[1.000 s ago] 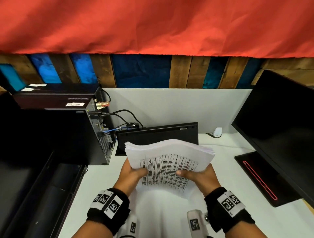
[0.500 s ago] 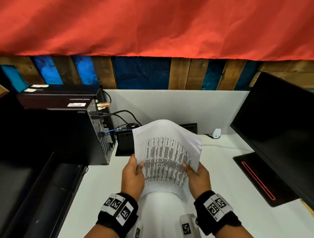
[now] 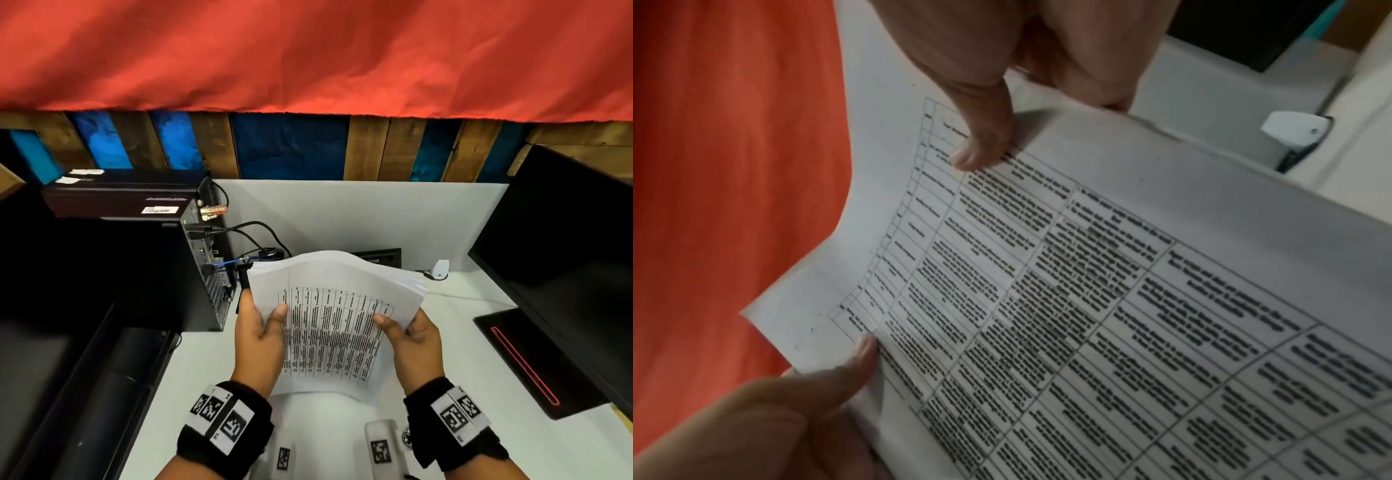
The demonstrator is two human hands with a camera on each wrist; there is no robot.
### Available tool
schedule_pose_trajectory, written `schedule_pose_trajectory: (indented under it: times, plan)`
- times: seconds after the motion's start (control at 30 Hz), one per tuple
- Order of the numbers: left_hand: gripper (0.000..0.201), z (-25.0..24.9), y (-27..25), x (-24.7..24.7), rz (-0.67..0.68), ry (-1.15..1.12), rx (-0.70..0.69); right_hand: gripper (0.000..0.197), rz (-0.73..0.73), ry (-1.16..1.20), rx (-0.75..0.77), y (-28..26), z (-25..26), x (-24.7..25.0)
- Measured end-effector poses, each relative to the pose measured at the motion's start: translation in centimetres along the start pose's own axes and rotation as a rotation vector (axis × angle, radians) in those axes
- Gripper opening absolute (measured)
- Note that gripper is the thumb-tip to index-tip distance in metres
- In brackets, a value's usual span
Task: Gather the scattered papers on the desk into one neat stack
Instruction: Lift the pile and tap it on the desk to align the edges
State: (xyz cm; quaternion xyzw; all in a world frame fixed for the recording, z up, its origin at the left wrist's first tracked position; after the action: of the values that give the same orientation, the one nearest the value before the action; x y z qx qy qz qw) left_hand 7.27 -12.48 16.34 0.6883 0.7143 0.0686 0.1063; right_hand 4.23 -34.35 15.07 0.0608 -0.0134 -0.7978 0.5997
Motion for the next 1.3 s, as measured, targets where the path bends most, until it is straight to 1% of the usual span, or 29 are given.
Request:
schedule_pose_trajectory:
  times: [0.07, 0.1, 0.13, 0.2, 0.23, 0.27, 0.3, 0.37, 0.4, 0.43, 0.5, 0.57, 0.63, 0.7, 0.83, 0.97, 1.07, 1.13, 1.2, 1.23, 1.27, 1.3]
  plan:
    - [0.044, -1.2, 0.3, 0.3, 0.011, -0.010, -0.055, 0.035, -0.020, 0.023, 0.058, 0.0, 1.4, -0.1]
    - [0.046, -1.7, 0.3, 0.4, 0.018, 0.002, -0.075, 0.045, -0.032, 0.006, 0.096, -0.1, 1.9, -0.1]
    - [0.052, -2.1, 0.3, 0.4, 0.019, 0.009, -0.090, 0.058, -0.041, -0.030, 0.141, -0.3, 2.3, -0.1]
    - [0.073, -2.4, 0.1, 0.5, 0.022, 0.036, -0.133, 0.085, -0.035, -0.122, 0.255, -0.8, 3.1, -0.5]
    - [0.080, -2.6, 0.0, 0.4, 0.037, 0.062, -0.157, 0.092, -0.028, -0.206, 0.311, -1.1, 3.4, -0.8]
    - [0.082, -2.6, -0.1, 0.3, 0.058, 0.105, -0.177, 0.092, -0.019, -0.308, 0.361, -1.3, 3.7, -1.1]
    - [0.079, -2.7, -0.2, 0.1, 0.078, 0.169, -0.205, 0.085, -0.013, -0.397, 0.403, -1.5, 3.9, -1.4]
    - [0.060, -3.1, -0.4, -0.1, 0.092, 0.333, -0.277, 0.061, -0.009, -0.493, 0.439, -1.9, 4.1, -1.8]
    - [0.051, -3.4, -0.4, -0.2, 0.087, 0.384, -0.299, 0.052, -0.015, -0.510, 0.435, -2.0, 4.1, -1.9]
    - [0.045, -3.5, -0.3, -0.1, 0.077, 0.403, -0.304, 0.049, -0.030, -0.514, 0.421, -2.0, 3.9, -1.9]
    - [0.044, -3.2, 0.0, 0.3, 0.048, 0.384, -0.267, 0.050, -0.069, -0.500, 0.389, -1.9, 3.6, -1.6]
    - [0.048, -2.9, 0.1, 0.5, 0.053, 0.339, -0.220, 0.054, -0.095, -0.486, 0.364, -1.7, 3.6, -1.3]
    - [0.052, -3.0, -0.1, 0.1, 0.076, 0.363, -0.259, 0.056, -0.081, -0.486, 0.348, -1.6, 3.7, -1.5]
    - [0.050, -3.1, -0.3, 0.0, 0.073, 0.397, -0.292, 0.055, -0.072, -0.512, 0.344, -1.7, 3.8, -1.7]
    - [0.046, -2.6, 0.1, 0.5, 0.037, 0.358, -0.227, 0.058, -0.130, -0.525, 0.356, -1.4, 3.9, -1.5]
    - [0.048, -3.1, -0.2, -0.2, 0.060, 0.446, -0.309, 0.054, -0.093, -0.519, 0.378, -1.4, 3.9, -2.0]
    - [0.045, -2.7, 0.0, 0.1, 0.047, 0.404, -0.257, 0.055, -0.122, -0.495, 0.351, -1.2, 4.0, -1.9]
    - [0.051, -2.4, 0.1, 0.3, 0.061, 0.308, -0.201, 0.059, -0.142, -0.475, 0.347, -1.0, 4.0, -1.8]
    - [0.070, -1.9, 0.2, 0.4, 0.080, 0.162, -0.142, 0.070, -0.129, -0.409, 0.328, -0.9, 3.8, -1.8]
    - [0.078, -1.4, 0.2, 0.5, 0.080, 0.093, -0.107, 0.079, -0.118, -0.328, 0.308, -0.8, 3.5, -1.7]
    - [0.082, -0.7, 0.2, 0.6, 0.087, 0.037, -0.066, 0.088, -0.109, -0.229, 0.275, -0.7, 3.0, -1.6]
    - [0.082, 0.1, 0.1, 0.6, 0.105, -0.004, -0.022, 0.092, -0.100, -0.140, 0.230, -0.6, 2.5, -1.5]
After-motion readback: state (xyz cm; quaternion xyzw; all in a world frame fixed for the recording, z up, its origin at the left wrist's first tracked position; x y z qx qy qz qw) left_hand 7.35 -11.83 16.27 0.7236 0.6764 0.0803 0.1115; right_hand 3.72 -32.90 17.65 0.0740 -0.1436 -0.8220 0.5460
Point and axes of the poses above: each hand's wrist, its own y-axis towards the middle knuckle, its own x-axis out of the back of the hand, z = x × y, the point moved 4 cm from there along y, towards the middle knuckle, and after that the axes turned 7 degrees about z, right-handed, at the moved point
